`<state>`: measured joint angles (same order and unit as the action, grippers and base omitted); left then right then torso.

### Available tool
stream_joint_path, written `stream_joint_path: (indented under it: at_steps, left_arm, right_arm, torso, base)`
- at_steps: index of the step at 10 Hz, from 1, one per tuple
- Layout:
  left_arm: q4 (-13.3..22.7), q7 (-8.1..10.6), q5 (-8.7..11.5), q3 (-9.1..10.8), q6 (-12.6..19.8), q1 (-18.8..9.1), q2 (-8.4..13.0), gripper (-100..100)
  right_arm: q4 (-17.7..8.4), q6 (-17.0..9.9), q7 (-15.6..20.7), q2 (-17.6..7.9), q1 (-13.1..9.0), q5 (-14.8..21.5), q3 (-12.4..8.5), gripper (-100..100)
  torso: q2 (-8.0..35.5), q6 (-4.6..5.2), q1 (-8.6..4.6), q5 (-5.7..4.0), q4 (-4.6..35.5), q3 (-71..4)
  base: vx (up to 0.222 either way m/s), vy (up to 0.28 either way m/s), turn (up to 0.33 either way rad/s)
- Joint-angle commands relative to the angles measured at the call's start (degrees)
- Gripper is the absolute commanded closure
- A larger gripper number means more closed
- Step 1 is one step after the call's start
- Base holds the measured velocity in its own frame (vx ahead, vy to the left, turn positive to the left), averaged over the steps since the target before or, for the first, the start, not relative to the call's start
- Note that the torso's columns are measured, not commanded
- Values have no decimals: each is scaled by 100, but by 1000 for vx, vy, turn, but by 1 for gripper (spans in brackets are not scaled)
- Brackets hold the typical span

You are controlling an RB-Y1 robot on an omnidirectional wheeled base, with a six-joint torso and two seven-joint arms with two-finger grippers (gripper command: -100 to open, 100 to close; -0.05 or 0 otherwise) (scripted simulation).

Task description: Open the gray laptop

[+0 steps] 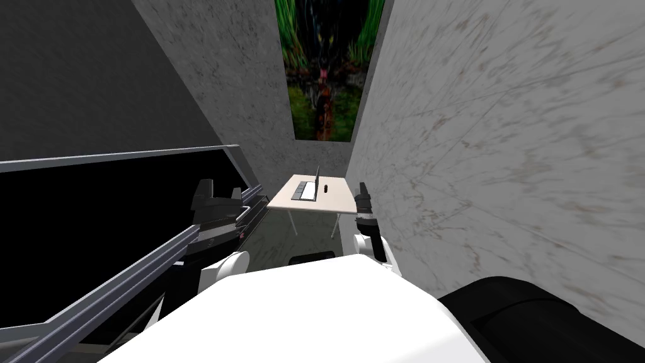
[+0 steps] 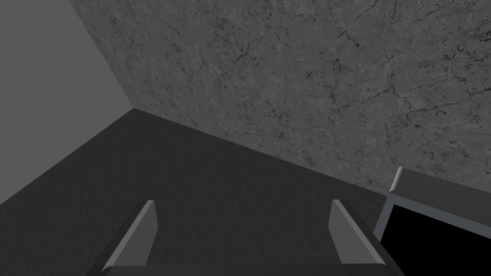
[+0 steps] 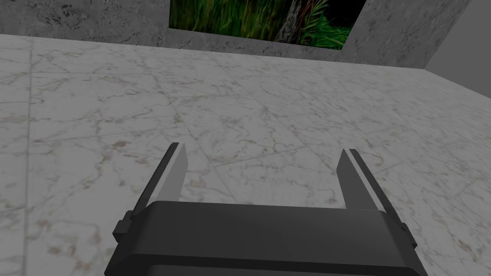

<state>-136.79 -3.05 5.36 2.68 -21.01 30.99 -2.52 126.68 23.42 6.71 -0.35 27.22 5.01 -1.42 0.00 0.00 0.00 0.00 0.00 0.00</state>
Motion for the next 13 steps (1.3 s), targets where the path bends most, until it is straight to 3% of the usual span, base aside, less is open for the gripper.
stream_joint_path:
  at_steps: [1,9,10,13]
  left_arm:
    - [0,0,0,0,0,0,0,0]
    - [-2,0,0,0,-1,0,0,0]
    - [-2,0,0,0,-1,0,0,0]
    - [1,0,0,-1,0,1,-1,0]
  right_arm:
    - [0,0,0,0,0,0,0,0]
    - [2,1,0,0,0,0,0,0]
    - [15,-16,14,-220,46,42,-72,-100]
    - [62,-82,65,-679,222,203,-343,-100]
  torso:
    - [232,0,0,0,235,-467]
    - [3539,0,0,0,3537,-7073]
    - [3962,0,0,0,3960,-7919]
    - [4218,0,12,4,4220,-8454]
  base:
    - [0,0,0]
    - [0,0,0]
    - [11,17,8]
    - [20,59,13]
